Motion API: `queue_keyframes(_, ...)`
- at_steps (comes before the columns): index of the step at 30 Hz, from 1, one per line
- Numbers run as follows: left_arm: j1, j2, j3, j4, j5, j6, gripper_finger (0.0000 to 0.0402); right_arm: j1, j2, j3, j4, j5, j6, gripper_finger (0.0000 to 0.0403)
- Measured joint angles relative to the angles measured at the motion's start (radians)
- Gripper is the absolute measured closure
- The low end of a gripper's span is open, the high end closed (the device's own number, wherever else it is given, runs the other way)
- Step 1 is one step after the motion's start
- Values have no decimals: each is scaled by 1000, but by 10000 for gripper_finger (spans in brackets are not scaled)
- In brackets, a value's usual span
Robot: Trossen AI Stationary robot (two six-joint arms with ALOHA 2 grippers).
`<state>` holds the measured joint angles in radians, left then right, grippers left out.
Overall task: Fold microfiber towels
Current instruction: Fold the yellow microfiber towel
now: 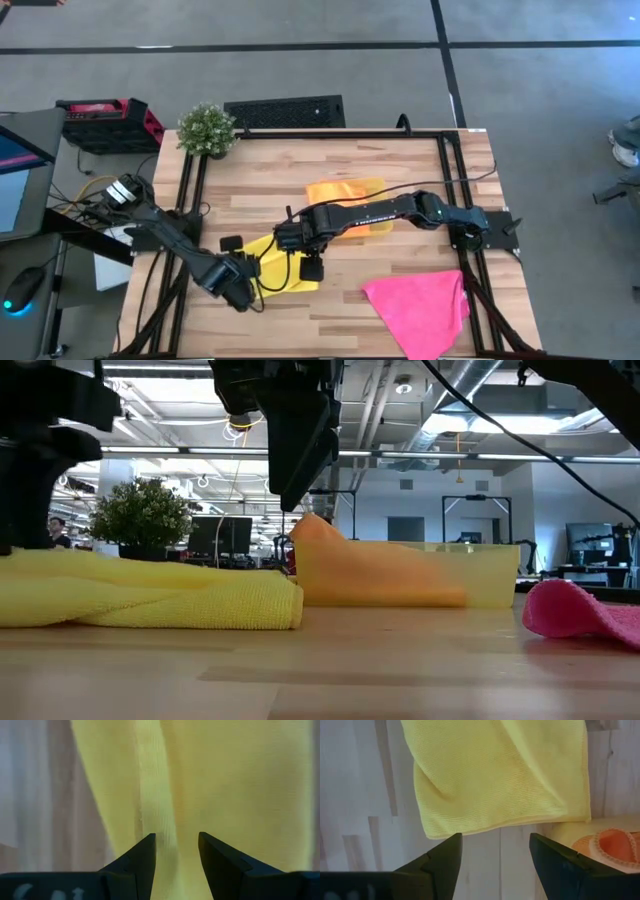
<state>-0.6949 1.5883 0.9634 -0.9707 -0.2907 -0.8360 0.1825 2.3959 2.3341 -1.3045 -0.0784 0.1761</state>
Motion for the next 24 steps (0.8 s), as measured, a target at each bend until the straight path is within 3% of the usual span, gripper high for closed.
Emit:
queue_keyframes(7, 59, 0, 0, -67, -82, 30, 260, 0, 0, 0, 0, 0, 0, 148)
queue_keyframes(12, 62, -27, 19, -89, -47, 28, 260, 1, -7, 0, -10, 0, -8, 148)
queue_keyframes(17, -45, -105, 59, -67, 0, -52, 260, 18, -69, 0, -32, 5, -9, 148)
queue_keyframes(24, -269, -114, 60, 145, -16, -240, 260, 72, -143, 0, 16, 64, -50, 148)
